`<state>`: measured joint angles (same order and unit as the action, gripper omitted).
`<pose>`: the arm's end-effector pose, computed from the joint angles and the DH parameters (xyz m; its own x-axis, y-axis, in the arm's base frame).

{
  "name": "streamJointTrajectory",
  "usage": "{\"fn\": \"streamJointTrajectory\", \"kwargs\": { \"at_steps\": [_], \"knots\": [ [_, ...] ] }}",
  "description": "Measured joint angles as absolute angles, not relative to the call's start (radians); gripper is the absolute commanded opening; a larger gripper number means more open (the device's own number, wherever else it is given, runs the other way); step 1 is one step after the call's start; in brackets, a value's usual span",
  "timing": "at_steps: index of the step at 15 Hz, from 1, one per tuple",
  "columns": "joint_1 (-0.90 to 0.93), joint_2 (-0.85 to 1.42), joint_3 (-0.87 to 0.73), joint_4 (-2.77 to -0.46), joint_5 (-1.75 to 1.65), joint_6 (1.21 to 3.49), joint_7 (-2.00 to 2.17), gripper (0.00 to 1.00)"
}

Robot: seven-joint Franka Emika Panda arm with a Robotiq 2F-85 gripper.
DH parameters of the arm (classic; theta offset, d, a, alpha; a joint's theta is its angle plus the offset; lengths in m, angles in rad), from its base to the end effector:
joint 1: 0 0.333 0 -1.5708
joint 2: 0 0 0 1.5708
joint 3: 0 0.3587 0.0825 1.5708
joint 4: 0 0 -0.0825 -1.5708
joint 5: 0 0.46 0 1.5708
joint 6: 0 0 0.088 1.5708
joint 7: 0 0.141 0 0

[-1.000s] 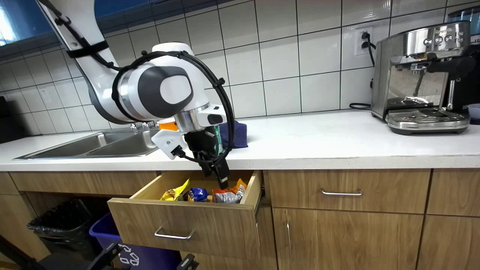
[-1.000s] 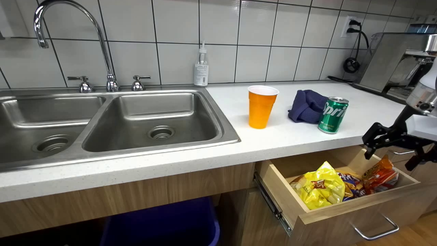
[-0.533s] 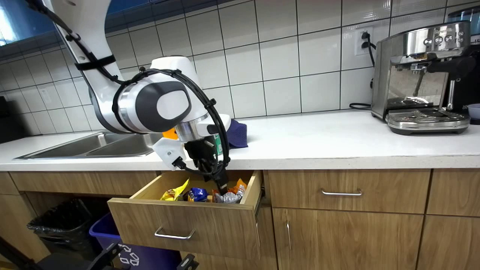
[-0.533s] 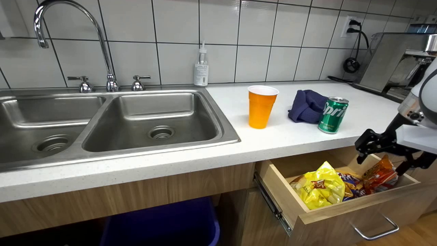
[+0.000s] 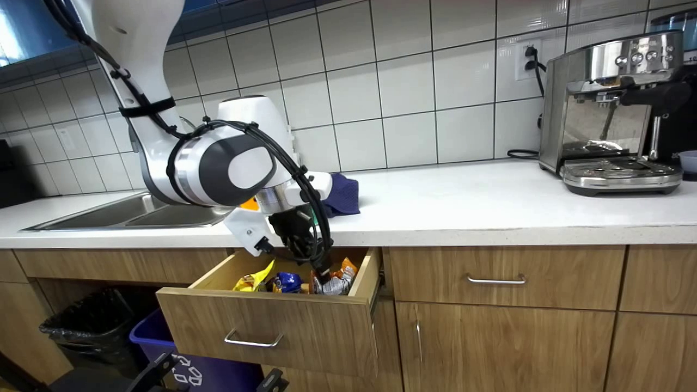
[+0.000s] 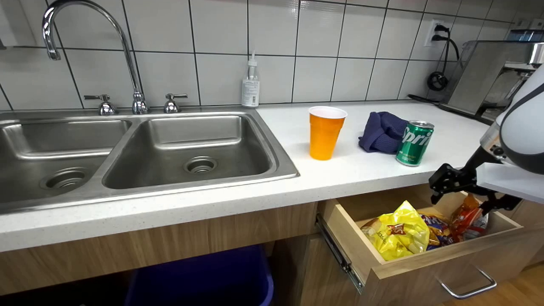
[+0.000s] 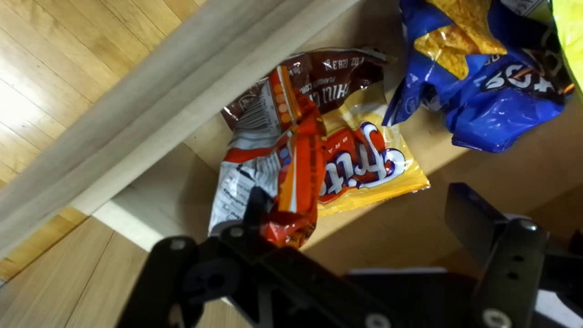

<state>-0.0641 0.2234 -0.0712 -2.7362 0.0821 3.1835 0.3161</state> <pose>0.4358 -0.0699 0.1094 0.8392 -0.5006 0.2124 -0.4982 -0.8643 -0.0686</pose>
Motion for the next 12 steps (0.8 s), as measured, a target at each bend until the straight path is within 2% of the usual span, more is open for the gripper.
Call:
{"fn": "streamJointTrajectory", "kwargs": {
  "at_steps": [12],
  "knots": [
    [-0.084, 0.260, 0.020, -2.672, 0.095, 3.219, 0.305, 1.00]
  ]
}}
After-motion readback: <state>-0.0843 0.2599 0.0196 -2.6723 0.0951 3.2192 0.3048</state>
